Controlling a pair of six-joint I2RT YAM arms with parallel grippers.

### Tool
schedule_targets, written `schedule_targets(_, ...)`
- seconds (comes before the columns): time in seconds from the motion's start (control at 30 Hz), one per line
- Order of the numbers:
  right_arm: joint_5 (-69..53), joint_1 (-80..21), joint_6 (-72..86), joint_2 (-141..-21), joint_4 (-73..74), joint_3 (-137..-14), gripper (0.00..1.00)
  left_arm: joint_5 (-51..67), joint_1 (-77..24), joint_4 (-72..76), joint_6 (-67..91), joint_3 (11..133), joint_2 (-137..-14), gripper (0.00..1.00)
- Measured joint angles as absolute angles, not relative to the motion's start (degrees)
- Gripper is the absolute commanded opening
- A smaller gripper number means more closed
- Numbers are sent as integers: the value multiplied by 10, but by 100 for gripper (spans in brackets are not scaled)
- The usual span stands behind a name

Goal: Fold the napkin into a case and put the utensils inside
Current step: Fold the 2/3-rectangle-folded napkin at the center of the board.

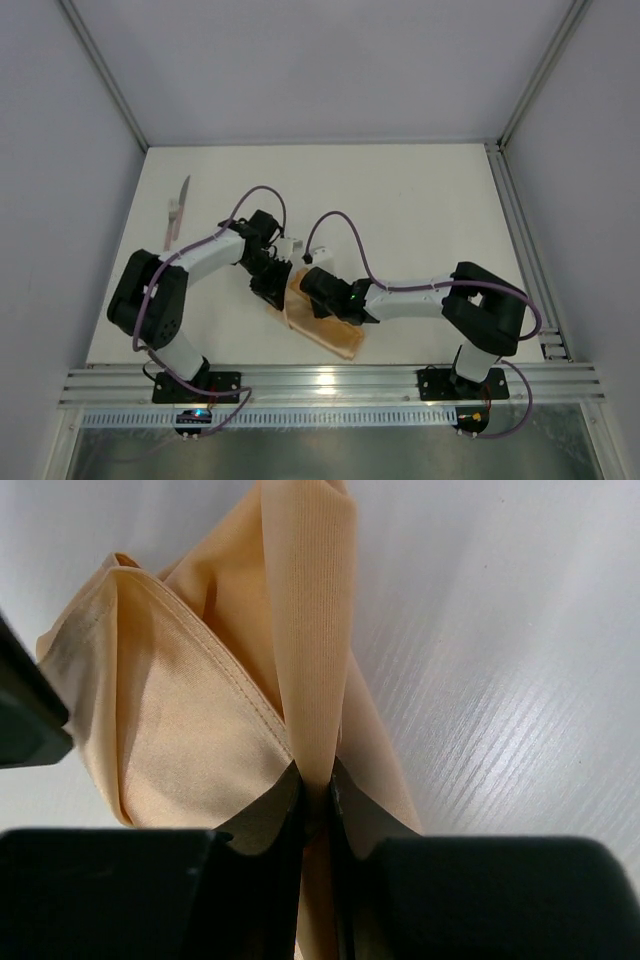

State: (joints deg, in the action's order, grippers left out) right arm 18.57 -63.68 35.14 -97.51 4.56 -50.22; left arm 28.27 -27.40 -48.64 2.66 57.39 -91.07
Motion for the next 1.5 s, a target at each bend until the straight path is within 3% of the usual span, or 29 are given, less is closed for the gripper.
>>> schedule_targets(0.4, 190, -637, 363, -976, 52, -507, 17, 234, -276, -414, 101, 573, -991, 13)
schedule_targets(0.77, 230, -640, 329, -989, 133, -548, 33, 241, -273, -355, 139, 573, -1000, 11)
schedule_targets(1.5, 264, -736, 256, -1036, 226, -651, 41, 292, -244, -308, 176, 583, -1028, 11)
